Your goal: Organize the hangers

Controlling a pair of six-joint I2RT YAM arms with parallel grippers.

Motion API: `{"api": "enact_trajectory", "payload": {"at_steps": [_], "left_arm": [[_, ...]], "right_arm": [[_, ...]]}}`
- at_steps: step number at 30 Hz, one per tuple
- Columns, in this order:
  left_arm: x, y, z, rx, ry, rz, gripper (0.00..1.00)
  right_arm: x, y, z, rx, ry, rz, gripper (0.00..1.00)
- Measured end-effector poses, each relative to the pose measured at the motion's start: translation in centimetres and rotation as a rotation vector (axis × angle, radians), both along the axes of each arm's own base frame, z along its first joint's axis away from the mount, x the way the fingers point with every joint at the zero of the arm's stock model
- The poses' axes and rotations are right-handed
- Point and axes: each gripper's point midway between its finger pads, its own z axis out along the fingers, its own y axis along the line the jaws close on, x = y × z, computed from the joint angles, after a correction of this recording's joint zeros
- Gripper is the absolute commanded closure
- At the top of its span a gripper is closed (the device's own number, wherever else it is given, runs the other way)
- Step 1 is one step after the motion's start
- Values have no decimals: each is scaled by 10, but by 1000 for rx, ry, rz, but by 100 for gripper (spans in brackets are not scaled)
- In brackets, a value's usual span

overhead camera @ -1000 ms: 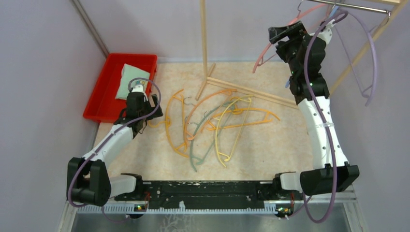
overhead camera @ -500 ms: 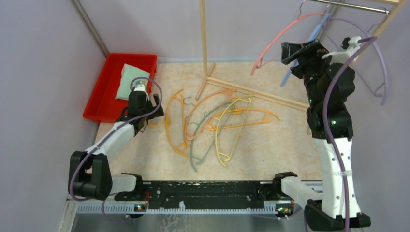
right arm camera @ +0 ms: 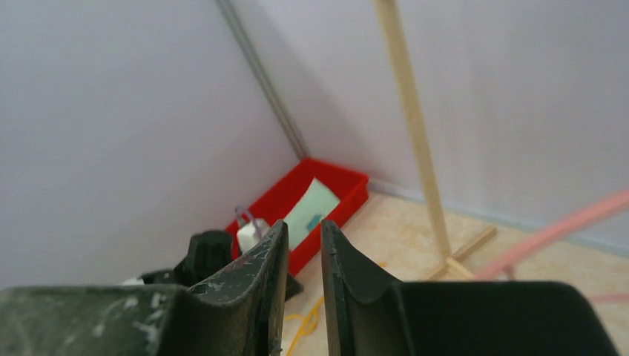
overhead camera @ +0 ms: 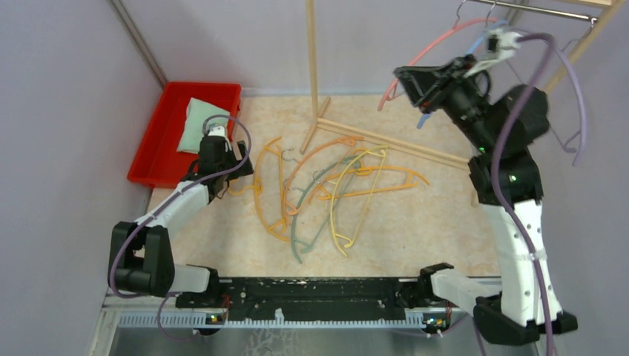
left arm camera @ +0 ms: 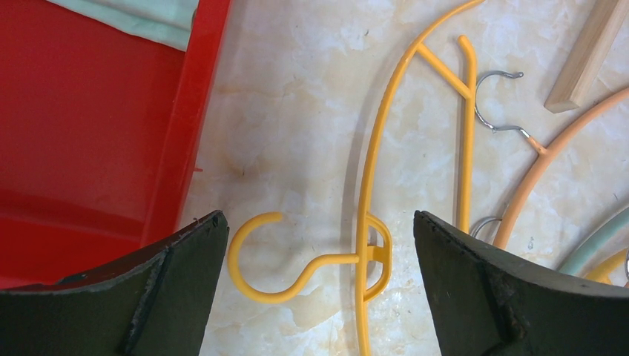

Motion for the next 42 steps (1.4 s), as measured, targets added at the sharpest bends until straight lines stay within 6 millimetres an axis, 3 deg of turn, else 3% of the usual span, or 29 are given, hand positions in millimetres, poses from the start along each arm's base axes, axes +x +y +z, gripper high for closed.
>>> {"api": "enact_trajectory", "payload": {"at_steps": [3,5,7,9,12,16,20,25,28,35,42], "left_arm": [[0,0,0,0,0,-1,0],[0,0,0,0,0,0,0],[0,0,0,0,0,0,0],[0,0,0,0,1,0,0],[0,0,0,-2,1,1,0],[-3,0,-6,-3,14,4,0],[-6,0,-10,-7,25,8,0],[-7,0,-11,-20,28,16,0],[-8,0,-13,-23,40,19,0],[-12,-1,-19,-30,68,26,0],[-15,-1,-28,-30,100,25,0]], "right_arm": [[6,60,-30,-113,76,175,71],[8,106,-66,-201,157,299,65],[10,134,-99,-266,234,366,59],[12,161,-141,-344,329,421,59],[13,177,-187,-424,434,446,59],[16,180,-243,-531,564,419,55],[11,179,-310,-676,693,363,54],[-25,158,-416,-870,912,337,54],[-45,133,-460,-937,1031,301,53],[-64,111,-502,-957,1125,261,49],[-67,112,-515,-924,1131,259,49]]}}
